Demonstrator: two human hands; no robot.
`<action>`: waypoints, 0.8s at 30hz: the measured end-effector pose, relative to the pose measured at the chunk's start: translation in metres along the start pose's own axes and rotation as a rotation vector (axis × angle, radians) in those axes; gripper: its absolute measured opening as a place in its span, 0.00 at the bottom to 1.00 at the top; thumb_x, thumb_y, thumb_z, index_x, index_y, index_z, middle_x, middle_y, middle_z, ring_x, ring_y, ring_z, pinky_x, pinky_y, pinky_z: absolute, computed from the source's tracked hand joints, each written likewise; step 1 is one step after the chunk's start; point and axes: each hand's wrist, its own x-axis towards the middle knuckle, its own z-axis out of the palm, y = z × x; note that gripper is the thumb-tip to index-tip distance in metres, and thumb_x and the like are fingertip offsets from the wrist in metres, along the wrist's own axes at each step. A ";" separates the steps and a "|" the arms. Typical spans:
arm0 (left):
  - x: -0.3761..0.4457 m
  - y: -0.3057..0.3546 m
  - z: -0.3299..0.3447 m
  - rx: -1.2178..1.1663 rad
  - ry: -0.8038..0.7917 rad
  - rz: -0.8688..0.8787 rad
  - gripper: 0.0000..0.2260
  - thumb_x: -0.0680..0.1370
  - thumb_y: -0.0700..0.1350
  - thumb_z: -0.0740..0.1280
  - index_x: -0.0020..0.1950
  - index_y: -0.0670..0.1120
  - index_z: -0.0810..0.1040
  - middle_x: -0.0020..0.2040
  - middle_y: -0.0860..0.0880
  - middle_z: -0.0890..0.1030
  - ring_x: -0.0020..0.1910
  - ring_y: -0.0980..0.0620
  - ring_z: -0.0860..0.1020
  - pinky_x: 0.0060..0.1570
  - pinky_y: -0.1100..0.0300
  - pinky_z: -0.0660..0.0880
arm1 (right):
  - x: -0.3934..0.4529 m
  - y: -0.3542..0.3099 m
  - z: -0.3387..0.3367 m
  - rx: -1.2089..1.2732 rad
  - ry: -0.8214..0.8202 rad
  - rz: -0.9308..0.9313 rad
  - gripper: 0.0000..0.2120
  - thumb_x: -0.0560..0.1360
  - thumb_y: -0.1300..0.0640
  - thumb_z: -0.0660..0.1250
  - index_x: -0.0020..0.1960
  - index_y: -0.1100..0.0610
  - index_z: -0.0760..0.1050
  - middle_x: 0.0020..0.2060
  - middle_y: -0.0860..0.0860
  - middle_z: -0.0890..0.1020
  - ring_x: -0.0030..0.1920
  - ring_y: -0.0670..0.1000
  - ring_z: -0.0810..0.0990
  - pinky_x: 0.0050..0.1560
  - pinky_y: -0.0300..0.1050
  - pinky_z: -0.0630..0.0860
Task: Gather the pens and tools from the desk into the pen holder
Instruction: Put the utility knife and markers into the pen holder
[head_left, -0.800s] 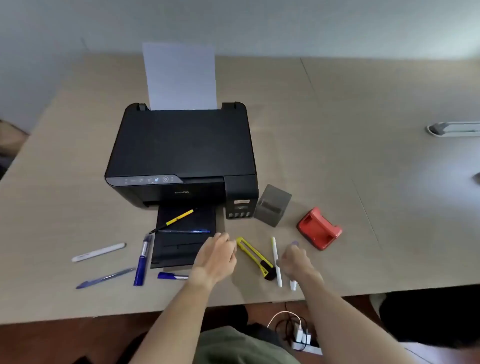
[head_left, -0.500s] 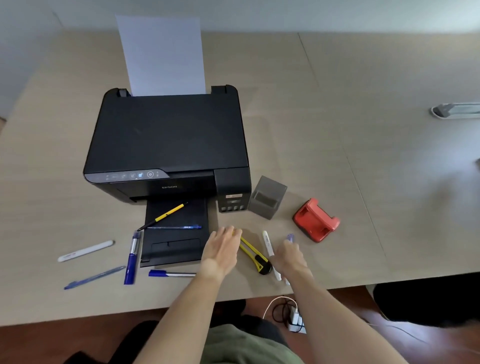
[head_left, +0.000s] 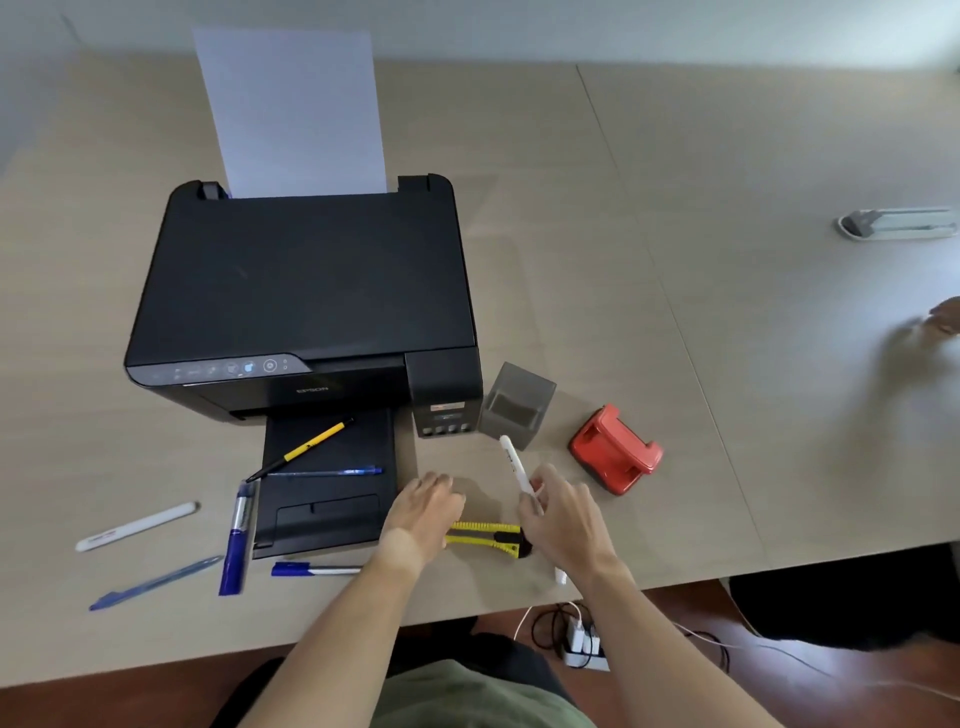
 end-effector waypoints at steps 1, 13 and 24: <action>0.000 0.000 -0.002 0.012 -0.012 0.009 0.13 0.75 0.39 0.71 0.59 0.44 0.76 0.59 0.45 0.77 0.60 0.45 0.72 0.60 0.53 0.70 | -0.001 0.001 -0.004 0.007 0.040 -0.060 0.02 0.74 0.56 0.61 0.43 0.53 0.68 0.29 0.51 0.76 0.31 0.53 0.73 0.27 0.45 0.65; -0.005 -0.010 -0.058 -0.482 0.062 0.032 0.07 0.75 0.40 0.66 0.49 0.50 0.80 0.48 0.49 0.80 0.45 0.50 0.77 0.43 0.57 0.76 | 0.039 -0.028 -0.054 -0.009 0.234 -0.183 0.07 0.76 0.62 0.60 0.50 0.57 0.77 0.45 0.50 0.77 0.39 0.49 0.76 0.41 0.43 0.73; 0.006 -0.006 -0.134 -0.471 0.376 0.119 0.06 0.73 0.45 0.62 0.38 0.44 0.74 0.36 0.48 0.79 0.36 0.47 0.77 0.38 0.49 0.78 | 0.054 -0.069 -0.048 -0.041 0.161 -0.058 0.03 0.78 0.62 0.58 0.48 0.60 0.70 0.48 0.56 0.79 0.44 0.58 0.79 0.42 0.54 0.76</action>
